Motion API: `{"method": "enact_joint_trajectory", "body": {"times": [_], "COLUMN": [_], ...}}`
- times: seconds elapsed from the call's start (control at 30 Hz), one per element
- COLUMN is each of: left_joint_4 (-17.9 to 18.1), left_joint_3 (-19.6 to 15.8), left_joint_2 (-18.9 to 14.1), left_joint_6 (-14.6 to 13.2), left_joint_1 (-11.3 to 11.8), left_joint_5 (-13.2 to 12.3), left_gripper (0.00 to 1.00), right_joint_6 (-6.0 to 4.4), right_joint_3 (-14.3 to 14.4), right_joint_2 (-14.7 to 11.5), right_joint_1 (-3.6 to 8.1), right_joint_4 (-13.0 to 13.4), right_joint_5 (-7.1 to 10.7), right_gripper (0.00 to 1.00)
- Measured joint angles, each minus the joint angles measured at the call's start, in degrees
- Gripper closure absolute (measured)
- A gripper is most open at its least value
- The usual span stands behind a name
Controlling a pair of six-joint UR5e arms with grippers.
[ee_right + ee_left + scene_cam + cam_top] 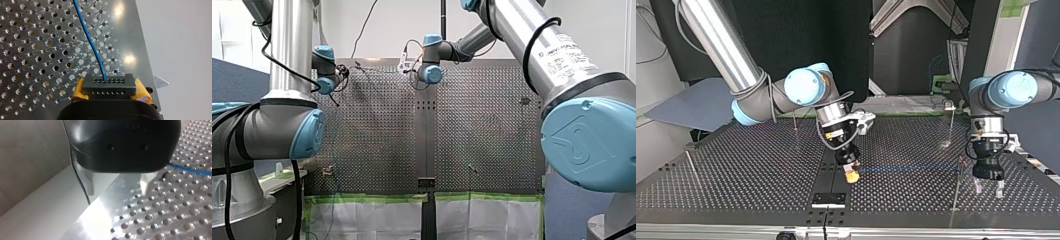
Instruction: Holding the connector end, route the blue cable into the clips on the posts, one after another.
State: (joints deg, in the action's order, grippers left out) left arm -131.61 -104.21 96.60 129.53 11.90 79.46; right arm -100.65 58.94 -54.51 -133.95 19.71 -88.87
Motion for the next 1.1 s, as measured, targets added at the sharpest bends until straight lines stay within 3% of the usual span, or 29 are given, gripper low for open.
{"method": "enact_joint_trajectory", "body": {"times": [0.2, 0.57, 0.8, 1.1], "left_joint_4": [-2.95, -8.93, -12.38, -16.70], "left_joint_3": [0.00, 0.00, 0.01, 0.01], "left_joint_2": [-1.08, -1.83, -4.71, -6.95], "left_joint_6": [-2.88, -6.45, -9.77, -14.11], "left_joint_1": [-0.11, -1.73, -1.86, -1.28], "left_joint_5": [1.81, 1.38, 2.13, 5.96], "left_gripper": [0.00, 0.00, 0.00, 0.00], "right_joint_6": [0.00, 0.00, 0.00, 0.00], "right_joint_3": [-0.03, -0.01, -0.02, -0.01], "right_joint_2": [0.00, -0.04, -0.03, -0.03], "right_joint_1": [0.00, 0.12, 0.14, 0.18], "right_joint_4": [-0.07, -0.29, -0.44, -0.49], "right_joint_5": [0.00, 0.00, 0.00, 0.00], "right_gripper": [1.00, 1.00, 1.00, 1.00]}}
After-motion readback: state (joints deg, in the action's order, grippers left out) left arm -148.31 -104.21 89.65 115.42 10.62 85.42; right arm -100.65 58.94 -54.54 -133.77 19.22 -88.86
